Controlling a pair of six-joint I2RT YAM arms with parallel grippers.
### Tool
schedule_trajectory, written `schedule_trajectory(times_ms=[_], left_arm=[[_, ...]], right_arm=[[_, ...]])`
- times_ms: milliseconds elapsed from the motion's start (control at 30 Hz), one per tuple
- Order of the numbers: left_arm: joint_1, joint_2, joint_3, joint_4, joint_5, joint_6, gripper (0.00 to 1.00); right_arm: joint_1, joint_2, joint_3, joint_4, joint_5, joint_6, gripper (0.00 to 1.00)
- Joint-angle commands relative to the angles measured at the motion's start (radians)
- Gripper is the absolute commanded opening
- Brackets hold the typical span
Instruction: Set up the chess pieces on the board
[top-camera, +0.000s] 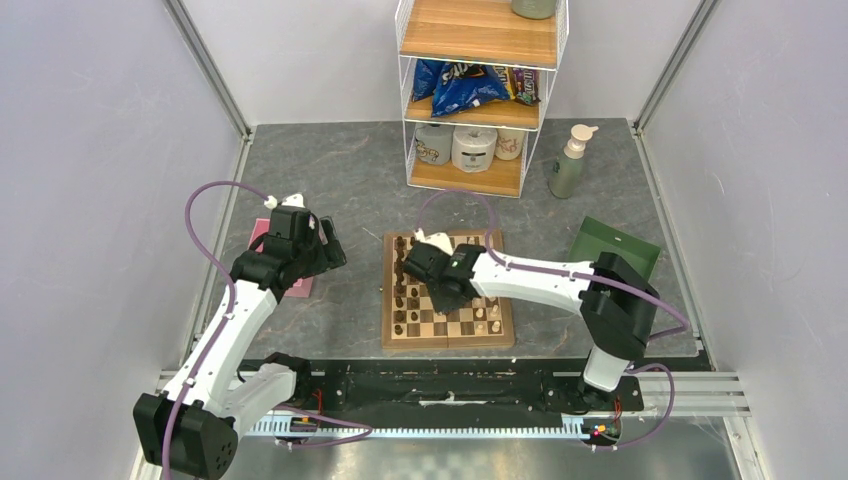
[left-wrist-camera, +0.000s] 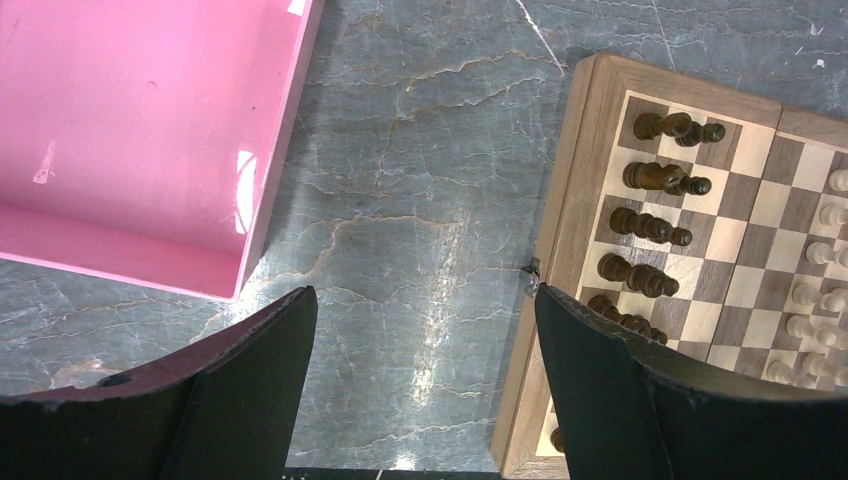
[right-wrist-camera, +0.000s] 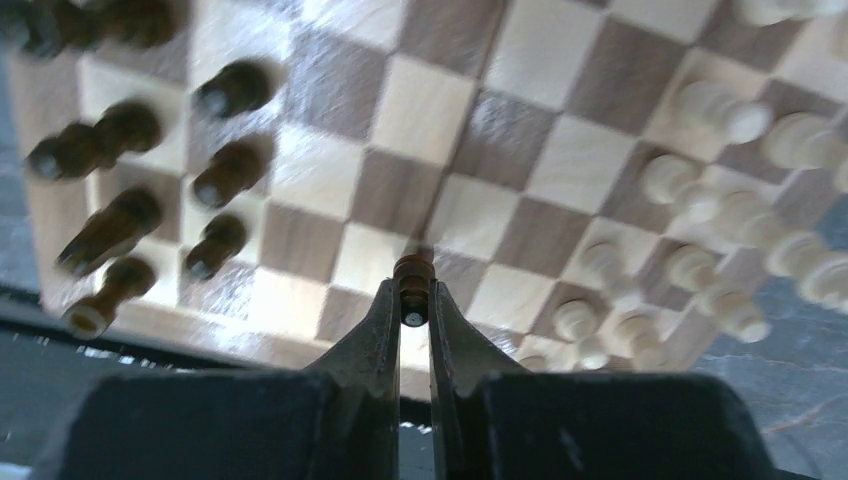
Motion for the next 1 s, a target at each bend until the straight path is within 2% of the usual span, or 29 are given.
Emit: schedule_trajectory(times_ms=[0, 300, 833, 967], left_arm=[[0.004, -0.002, 0.002, 0.027, 0.016, 0.037, 0.87], [0.004, -0.008, 0.002, 0.028, 0.014, 0.038, 0.87], [0.004, -0.011, 0.002, 0.028, 0.005, 0.037, 0.87], [0.004, -0.011, 0.002, 0.028, 0.005, 0.037, 0.87]], right_arm=[[0.081, -0.036, 0.040, 0.033, -0.019, 0.041, 0.10], [0.185, 0.060, 0.124, 0.055, -0.037, 0.041, 0.10], [0.191, 0.141, 0.183, 0.059, -0.057, 0.012, 0.12], [0.191, 0.141, 0.183, 0.058, -0.058, 0.010, 0.15]])
